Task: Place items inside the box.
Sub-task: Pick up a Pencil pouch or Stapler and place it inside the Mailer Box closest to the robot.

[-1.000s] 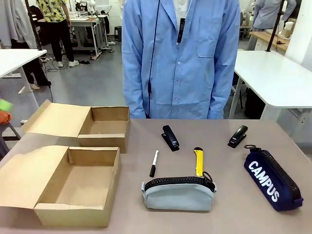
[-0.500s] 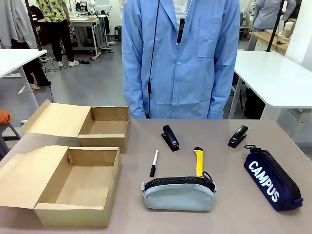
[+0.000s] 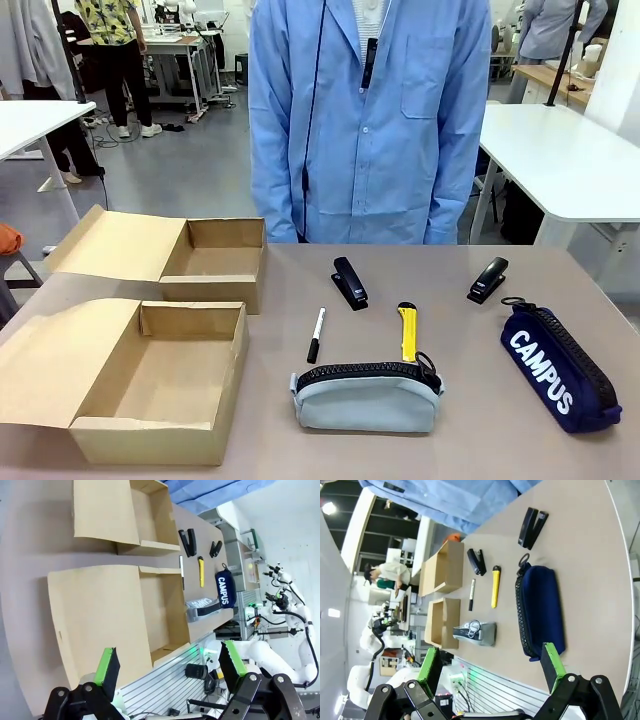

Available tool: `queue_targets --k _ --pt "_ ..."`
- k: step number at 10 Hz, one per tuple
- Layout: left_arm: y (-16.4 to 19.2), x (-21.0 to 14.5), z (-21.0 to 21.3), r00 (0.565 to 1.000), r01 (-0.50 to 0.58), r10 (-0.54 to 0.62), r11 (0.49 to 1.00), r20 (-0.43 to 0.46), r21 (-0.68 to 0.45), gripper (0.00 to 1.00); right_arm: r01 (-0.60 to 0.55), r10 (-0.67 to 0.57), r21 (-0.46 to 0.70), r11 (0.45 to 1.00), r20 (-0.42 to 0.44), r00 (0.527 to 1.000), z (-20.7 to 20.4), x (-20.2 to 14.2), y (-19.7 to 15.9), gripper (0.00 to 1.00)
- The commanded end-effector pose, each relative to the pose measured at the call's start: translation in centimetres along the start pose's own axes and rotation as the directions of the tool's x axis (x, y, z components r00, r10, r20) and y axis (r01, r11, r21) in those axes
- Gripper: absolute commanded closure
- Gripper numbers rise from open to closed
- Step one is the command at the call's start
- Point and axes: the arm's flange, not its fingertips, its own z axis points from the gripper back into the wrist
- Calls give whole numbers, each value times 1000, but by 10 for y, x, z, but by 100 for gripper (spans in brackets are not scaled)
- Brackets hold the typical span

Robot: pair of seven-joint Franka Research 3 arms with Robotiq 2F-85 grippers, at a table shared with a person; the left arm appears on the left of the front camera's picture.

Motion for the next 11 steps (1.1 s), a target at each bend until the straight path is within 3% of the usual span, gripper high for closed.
queue_targets --k 1,2,3,4,5,6,7,8,9,10,11 --pt "3 0 3 1000 17 -17 999 16 -29 0 0 0 4 1000 -2 1000 -2 1 2 0" --pt "3 0 3 1000 17 -17 999 16 -29 0 -210 206 -36 977 -85 975 -33 -9 29 0" --pt "3 0 3 1000 17 -17 999 16 -29 0 -412 402 -8 911 -199 894 -77 -22 67 0" --pt "3 0 3 1000 17 -17 999 16 -29 0 -577 561 38 816 -290 775 -119 -38 95 0" --pt "3 0 3 1000 17 -17 999 16 -29 0 -705 696 150 693 -392 601 -158 -62 116 0" --pt "3 0 3 1000 17 -17 999 16 -29 0 -806 763 167 568 -475 439 -181 -82 124 0" --pt "3 0 3 1000 17 -17 999 16 -29 0 -799 729 123 588 -508 458 -185 -82 122 0" --pt "3 0 3 1000 17 -17 999 16 -29 0 -567 530 44 823 -417 738 -145 -40 137 0" --pt "3 0 3 1000 17 -17 999 16 -29 0 -504 459 -88 859 -305 834 -121 -26 124 0" --pt "3 0 3 1000 17 -17 999 16 -29 0 -344 334 -82 935 -118 935 -74 -6 102 0" --pt "3 0 3 1000 17 -17 999 16 -29 0 -157 181 -132 979 192 965 -23 5 70 0"
